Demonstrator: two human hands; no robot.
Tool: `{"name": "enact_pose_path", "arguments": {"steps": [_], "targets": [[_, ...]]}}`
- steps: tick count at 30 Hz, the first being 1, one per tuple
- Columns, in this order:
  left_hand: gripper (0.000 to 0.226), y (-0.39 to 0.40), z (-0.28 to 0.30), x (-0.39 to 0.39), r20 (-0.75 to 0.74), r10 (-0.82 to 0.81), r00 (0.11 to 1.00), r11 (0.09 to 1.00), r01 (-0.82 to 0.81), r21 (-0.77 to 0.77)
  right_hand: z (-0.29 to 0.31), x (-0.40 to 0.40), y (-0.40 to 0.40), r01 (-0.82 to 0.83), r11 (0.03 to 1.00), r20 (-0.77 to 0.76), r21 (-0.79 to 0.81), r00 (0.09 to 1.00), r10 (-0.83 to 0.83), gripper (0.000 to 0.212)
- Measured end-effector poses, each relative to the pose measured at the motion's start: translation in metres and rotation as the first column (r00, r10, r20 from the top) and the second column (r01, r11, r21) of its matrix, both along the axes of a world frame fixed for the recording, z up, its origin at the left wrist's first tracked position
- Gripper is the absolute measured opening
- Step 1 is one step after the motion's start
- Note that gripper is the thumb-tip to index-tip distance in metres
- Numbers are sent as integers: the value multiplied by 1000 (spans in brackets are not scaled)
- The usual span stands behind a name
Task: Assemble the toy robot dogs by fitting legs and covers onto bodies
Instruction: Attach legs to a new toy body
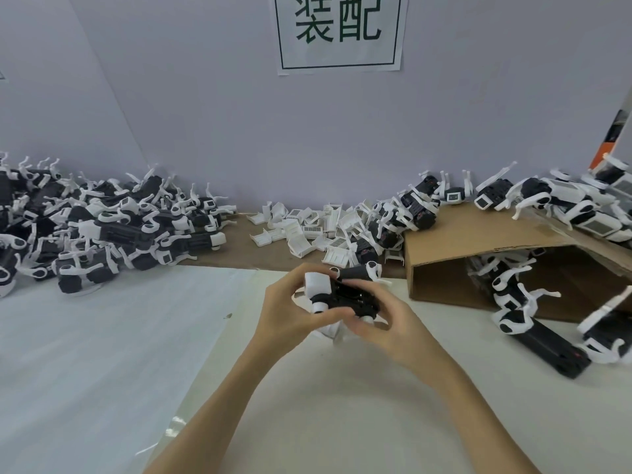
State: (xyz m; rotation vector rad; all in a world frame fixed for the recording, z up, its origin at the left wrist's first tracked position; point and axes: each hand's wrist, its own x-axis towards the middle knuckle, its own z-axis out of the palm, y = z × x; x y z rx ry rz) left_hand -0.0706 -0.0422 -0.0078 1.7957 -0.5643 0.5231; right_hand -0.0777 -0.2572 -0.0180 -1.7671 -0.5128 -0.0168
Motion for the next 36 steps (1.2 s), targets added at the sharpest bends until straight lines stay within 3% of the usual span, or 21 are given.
{"name": "enact_pose_path", "arguments": {"steps": [2,5,8,13,16,20,24,28,30,33,36], "targets": [[59,-6,-2,-2,178,59,982,984,-87,154,-5,0,10,157,985,131,-78,981,-146,51],[65,-8,-3,0,327,64,943,941,-167,296,-11,1,16,220,972,256,-86,947,-192,55],[61,-8,-5,0,304,40,952,924,-151,351,-13,5,13,296,954,375,-43,890,-259,49],[50,-11,-8,-2,241,61,969,931,-142,335,-18,5,14,181,981,342,-67,928,-148,55],[47,-12,-5,-2,117,40,992,979,-63,194,-21,5,15,201,975,381,-97,913,-150,50],[44,-4,2,2,-93,-58,994,991,46,-122,-18,4,14,368,923,503,-111,822,-267,45],[75,-10,3,-3,-263,-24,965,920,-82,-384,-15,-7,29,452,874,630,-177,734,-252,45],[80,-5,2,1,-354,1,935,738,-240,-631,-15,-16,44,372,901,588,-224,789,-180,69],[81,3,4,5,-396,-45,917,662,-270,-699,-11,-17,45,325,919,535,-223,829,-163,80],[84,8,4,7,-460,-156,874,622,-274,-733,-9,-17,46,394,897,563,-201,796,-224,77],[82,3,5,6,-496,-156,854,731,-238,-640,-8,-17,45,463,880,423,-109,822,-380,71]]}}
